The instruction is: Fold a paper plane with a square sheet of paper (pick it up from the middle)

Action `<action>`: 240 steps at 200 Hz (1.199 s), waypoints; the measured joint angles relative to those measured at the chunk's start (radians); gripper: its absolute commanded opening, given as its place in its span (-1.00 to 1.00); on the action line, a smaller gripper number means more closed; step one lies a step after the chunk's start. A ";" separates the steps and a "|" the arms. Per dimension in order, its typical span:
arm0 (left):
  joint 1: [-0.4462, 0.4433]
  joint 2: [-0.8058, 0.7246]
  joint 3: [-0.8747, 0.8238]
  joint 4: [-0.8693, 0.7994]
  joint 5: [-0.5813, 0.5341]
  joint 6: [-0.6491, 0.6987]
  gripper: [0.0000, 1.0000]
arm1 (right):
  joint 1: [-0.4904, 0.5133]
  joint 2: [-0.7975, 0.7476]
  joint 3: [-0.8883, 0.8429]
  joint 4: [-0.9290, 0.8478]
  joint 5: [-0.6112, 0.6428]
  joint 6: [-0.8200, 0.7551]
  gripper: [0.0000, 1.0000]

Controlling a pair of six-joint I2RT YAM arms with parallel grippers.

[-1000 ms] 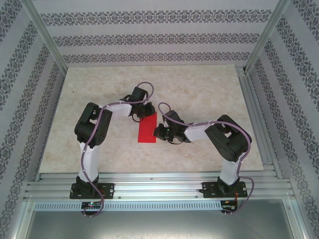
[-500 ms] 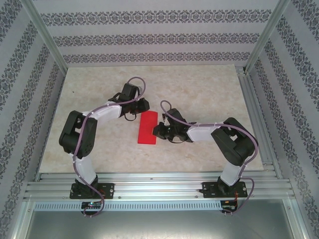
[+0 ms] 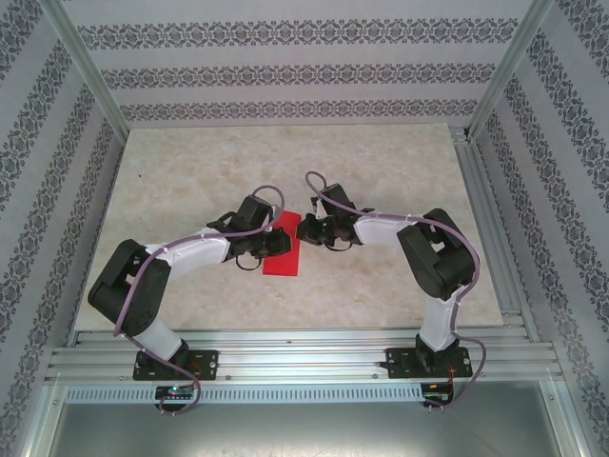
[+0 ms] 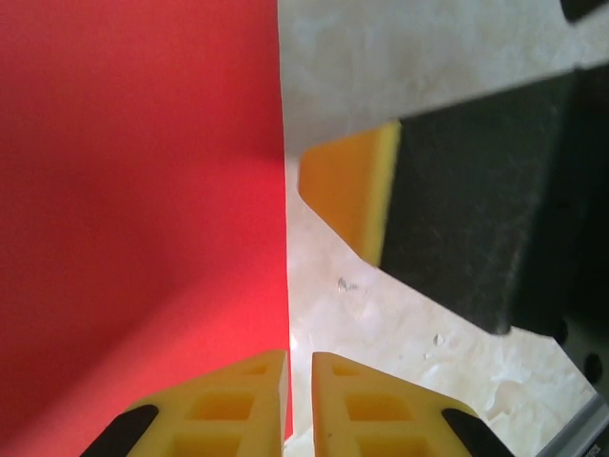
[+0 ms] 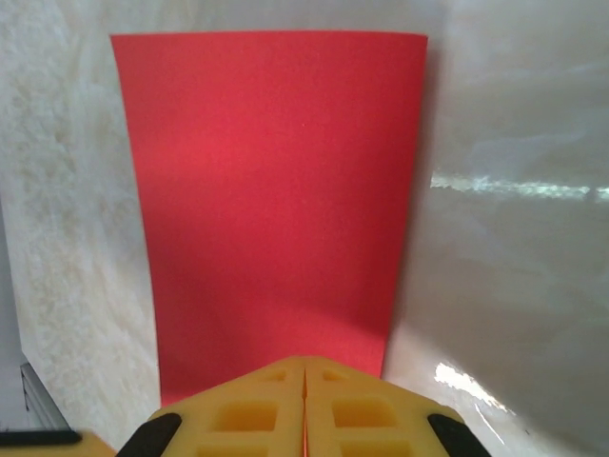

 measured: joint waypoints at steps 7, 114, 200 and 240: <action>-0.007 0.000 -0.005 0.000 0.001 -0.009 -0.70 | 0.000 0.013 0.014 -0.007 -0.007 -0.006 -0.85; -0.076 0.079 -0.064 0.005 -0.069 -0.061 -0.77 | -0.016 0.138 0.126 -0.059 -0.032 -0.057 -0.85; -0.084 0.075 -0.082 0.030 -0.085 -0.061 -0.78 | -0.040 0.182 0.203 -0.127 -0.070 -0.086 -0.85; -0.084 0.076 -0.089 0.050 -0.085 -0.061 -0.78 | -0.062 0.216 0.254 -0.135 -0.079 -0.085 -0.85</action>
